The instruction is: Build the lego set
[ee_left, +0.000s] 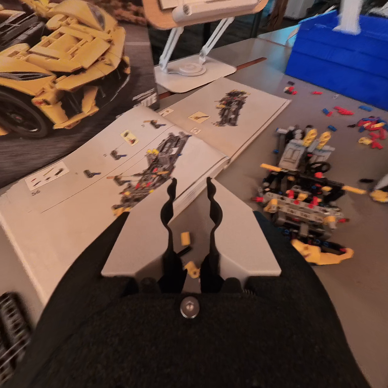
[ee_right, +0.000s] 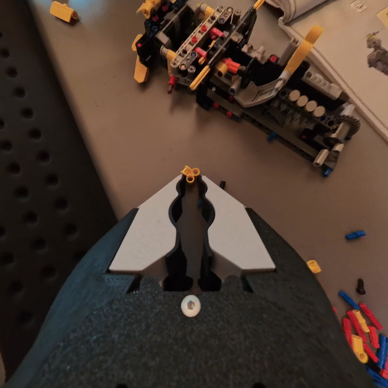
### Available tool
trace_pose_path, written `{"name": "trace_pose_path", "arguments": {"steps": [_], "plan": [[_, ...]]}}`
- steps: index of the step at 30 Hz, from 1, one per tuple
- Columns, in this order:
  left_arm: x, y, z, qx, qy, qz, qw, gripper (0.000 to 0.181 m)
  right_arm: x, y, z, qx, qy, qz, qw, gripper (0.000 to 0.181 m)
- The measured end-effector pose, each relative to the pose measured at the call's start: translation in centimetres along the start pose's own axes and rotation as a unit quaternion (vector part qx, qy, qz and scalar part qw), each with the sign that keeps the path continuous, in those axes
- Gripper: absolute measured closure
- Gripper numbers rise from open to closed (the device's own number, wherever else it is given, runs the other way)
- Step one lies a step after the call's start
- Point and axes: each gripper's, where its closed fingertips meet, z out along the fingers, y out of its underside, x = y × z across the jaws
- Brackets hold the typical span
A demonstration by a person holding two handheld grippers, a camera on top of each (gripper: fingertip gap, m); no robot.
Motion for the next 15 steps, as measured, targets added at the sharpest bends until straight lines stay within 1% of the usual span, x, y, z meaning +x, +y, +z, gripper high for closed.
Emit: {"name": "trace_pose_path", "arguments": {"steps": [1, 5, 8, 12, 15], "plan": [[1.3, -0.5, 0.1, 0.011, 0.024, -0.005, 1.0, 0.15, 0.2, -0.6, -0.2, 0.012, 0.007, -0.003, 1.0, 0.172], [7.9, -1.7, 0.2, 0.033, 0.153, -0.024, 0.987, 0.15, 1.5, -5.1, -1.7, 0.102, 0.054, -0.047, 0.992, 0.174], [12.1, -2.3, -0.4, 0.039, 0.248, -0.06, 0.966, 0.15, 1.7, -8.1, -1.9, 0.156, 0.079, -0.091, 0.98, 0.175], [15.4, -2.7, -1.2, 0.027, 0.347, -0.13, 0.928, 0.151, 1.3, -10.2, -1.3, 0.197, 0.106, -0.129, 0.966, 0.174], [16.3, -2.5, -1.6, 0.008, 0.382, -0.156, 0.911, 0.15, 0.8, -10.7, -0.7, 0.201, 0.128, -0.163, 0.958, 0.174]]}}
